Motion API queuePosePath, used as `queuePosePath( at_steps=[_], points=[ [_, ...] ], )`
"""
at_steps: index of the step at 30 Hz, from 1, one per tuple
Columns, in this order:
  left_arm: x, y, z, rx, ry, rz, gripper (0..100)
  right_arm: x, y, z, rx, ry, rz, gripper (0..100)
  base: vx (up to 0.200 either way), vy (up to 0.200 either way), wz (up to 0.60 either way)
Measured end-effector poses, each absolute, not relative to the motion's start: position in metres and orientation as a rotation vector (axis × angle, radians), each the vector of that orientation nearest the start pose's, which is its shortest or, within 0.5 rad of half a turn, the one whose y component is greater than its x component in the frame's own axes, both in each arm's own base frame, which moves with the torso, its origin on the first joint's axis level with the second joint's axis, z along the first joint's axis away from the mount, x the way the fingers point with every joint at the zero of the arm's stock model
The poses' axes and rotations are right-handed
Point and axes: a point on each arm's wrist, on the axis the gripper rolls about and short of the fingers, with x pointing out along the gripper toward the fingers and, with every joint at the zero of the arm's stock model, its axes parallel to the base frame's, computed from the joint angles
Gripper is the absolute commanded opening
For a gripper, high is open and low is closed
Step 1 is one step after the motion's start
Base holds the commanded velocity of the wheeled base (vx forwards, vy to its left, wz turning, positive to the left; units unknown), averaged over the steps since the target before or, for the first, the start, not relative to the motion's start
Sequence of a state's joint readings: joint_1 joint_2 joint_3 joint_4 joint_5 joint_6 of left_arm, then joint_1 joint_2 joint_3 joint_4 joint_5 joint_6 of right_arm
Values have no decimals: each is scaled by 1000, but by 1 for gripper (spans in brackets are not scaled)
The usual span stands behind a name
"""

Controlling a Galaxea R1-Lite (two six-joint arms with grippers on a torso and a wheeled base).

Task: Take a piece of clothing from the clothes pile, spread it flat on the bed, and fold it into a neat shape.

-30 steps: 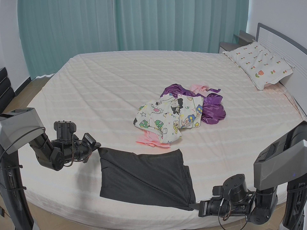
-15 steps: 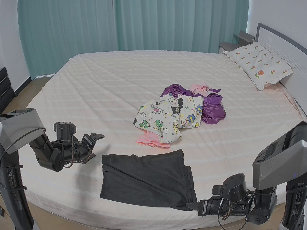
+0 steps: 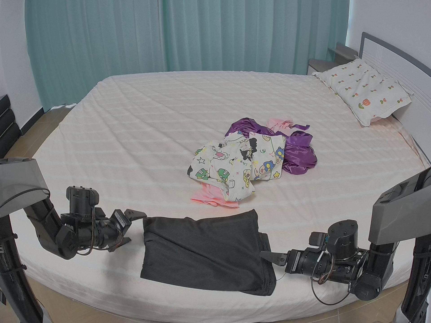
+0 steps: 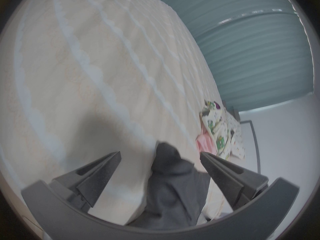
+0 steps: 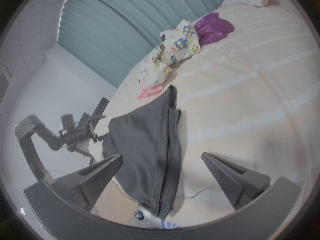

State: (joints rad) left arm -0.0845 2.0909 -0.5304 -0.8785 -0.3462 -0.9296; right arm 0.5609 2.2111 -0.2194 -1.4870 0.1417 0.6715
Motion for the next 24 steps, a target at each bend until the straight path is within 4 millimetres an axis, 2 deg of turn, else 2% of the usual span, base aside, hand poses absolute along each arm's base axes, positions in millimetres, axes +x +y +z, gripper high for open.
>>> queuePosePath(
  at_steps=[8, 13, 17, 18, 24],
  points=[
    [252, -57, 10, -804, 967, -179, 100, 253, 144, 1, 559, 632, 464, 100, 0, 0, 0],
    [237, -76, 10, -754, 986, -271, 100, 278, 148, 0, 585, 569, 460, 100, 0, 0, 0],
    [230, -83, 9, -739, 1007, -296, 100, 290, 152, -3, 587, 574, 450, 100, 0, 0, 0],
    [229, -83, 8, -737, 1011, -299, 0, 293, 154, -4, 586, 579, 447, 100, 0, 0, 0],
    [222, -84, 7, -731, 1034, -301, 0, 318, 166, -1, 592, 566, 451, 100, 0, 0, 0]
  ],
)
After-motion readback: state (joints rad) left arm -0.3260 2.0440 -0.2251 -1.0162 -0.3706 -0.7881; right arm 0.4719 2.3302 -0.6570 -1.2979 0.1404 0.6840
